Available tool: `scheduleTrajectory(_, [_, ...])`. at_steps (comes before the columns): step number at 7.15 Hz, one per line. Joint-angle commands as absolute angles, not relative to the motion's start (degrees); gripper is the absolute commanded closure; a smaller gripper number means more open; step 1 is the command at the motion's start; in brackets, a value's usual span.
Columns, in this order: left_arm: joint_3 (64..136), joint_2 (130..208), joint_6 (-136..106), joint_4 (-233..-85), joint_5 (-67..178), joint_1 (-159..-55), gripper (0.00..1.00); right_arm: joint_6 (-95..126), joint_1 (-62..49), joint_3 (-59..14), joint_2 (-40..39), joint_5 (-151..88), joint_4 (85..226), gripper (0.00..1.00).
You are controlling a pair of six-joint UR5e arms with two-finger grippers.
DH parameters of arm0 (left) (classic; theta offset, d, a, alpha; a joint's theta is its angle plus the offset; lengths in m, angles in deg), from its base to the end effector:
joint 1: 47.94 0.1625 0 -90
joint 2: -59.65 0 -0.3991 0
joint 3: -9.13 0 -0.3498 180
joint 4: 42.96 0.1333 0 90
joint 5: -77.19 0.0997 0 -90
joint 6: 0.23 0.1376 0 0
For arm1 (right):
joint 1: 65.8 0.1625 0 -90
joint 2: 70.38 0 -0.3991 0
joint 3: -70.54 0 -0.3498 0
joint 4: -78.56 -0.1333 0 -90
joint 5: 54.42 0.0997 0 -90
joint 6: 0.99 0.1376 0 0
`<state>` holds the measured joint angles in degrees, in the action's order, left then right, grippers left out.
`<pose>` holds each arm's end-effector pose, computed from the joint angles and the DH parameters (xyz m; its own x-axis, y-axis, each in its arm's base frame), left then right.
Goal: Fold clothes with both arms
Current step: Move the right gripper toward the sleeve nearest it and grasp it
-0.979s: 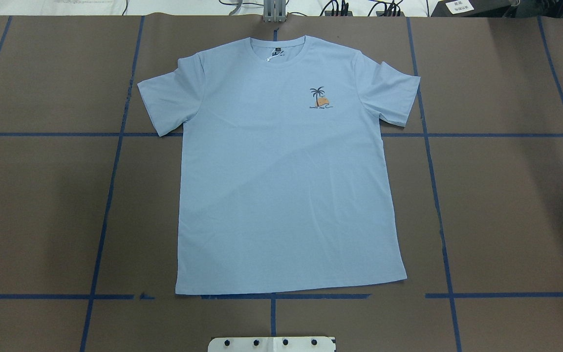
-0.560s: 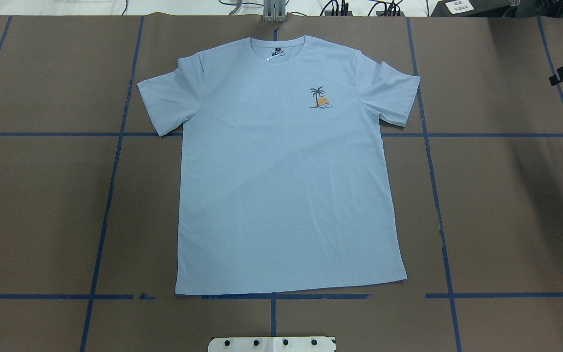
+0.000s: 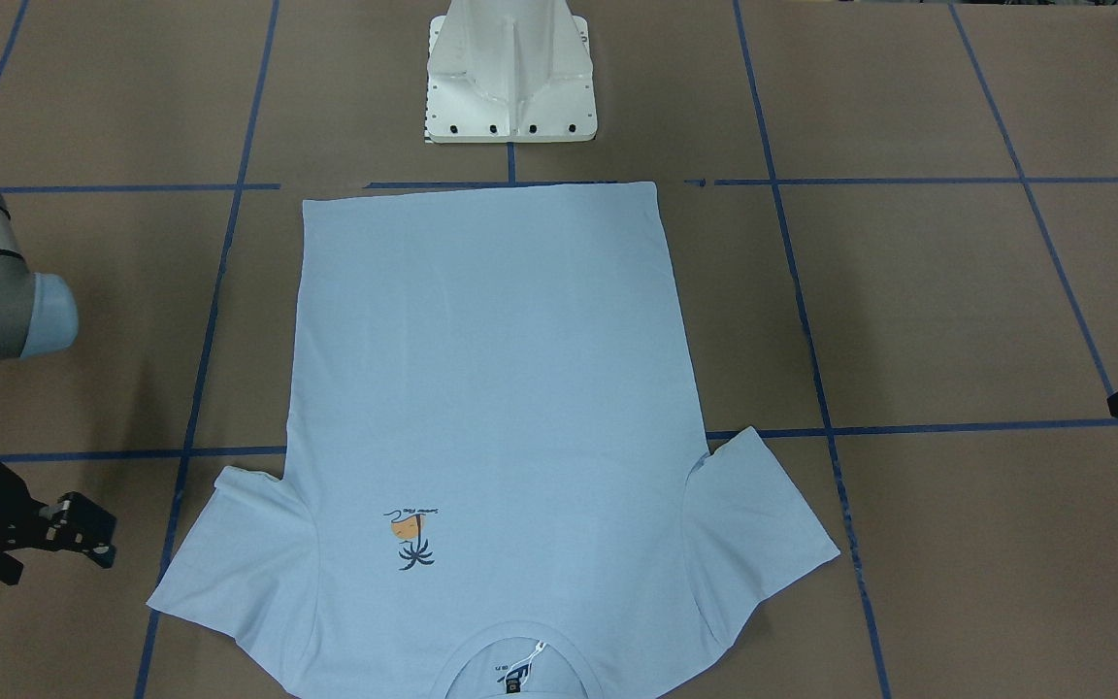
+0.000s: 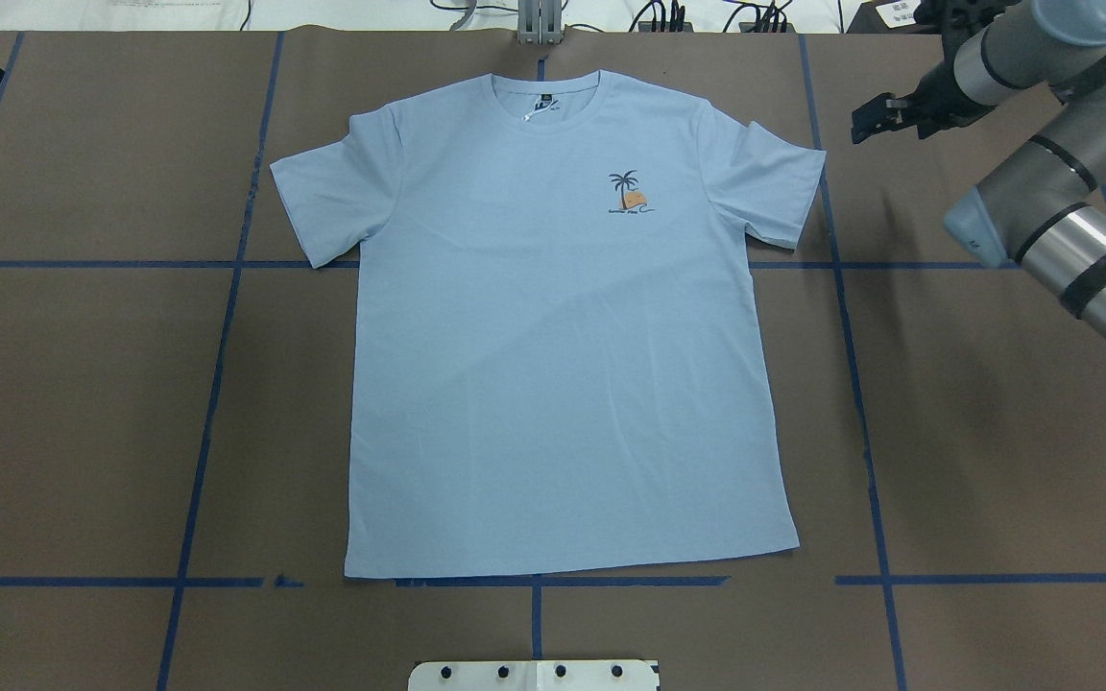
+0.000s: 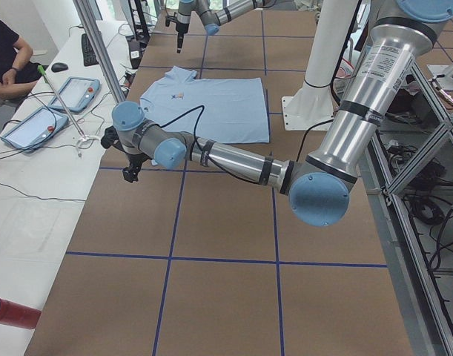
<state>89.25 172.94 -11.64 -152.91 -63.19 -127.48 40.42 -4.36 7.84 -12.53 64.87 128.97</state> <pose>0.0874 -0.6241 0.4664 0.5693 0.3593 -0.7394 -0.0398 0.9104 0.4118 -0.2844 -0.6605 0.4867 0.6775 -0.1236 0.7251 -0.1424 0.9451 0.2941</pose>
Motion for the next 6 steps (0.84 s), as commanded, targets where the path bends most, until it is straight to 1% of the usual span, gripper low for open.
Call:
scheduleTrajectory(1, [85.69, 172.59, -15.43, -160.53, -63.08, -127.31, 0.00, 41.20, -7.52, 18.17, -17.18, 60.47, 120.20, 0.02])
scheduleTrajectory(2, [85.59, 172.50, -15.43, -160.91, -63.08, -127.31, 0.00, 41.20, -7.96, 22.07, -19.03, 60.37, 117.00, 0.02])
scheduleTrajectory(3, [85.59, 172.59, -15.52, -161.00, -63.08, -127.31, 0.00, 41.20, -8.40, 22.55, -19.05, 60.37, 116.97, 0.03])
scheduleTrajectory(5, [85.68, 172.85, -15.52, -161.00, -63.08, -127.31, 0.00, 41.20, -9.11, 22.64, -18.88, 60.28, 117.06, 0.12])
scheduleTrajectory(6, [85.68, 172.94, -15.52, -161.00, -63.08, -127.31, 0.00, 41.20, -9.11, 22.90, -18.70, 60.36, 117.06, 0.15])
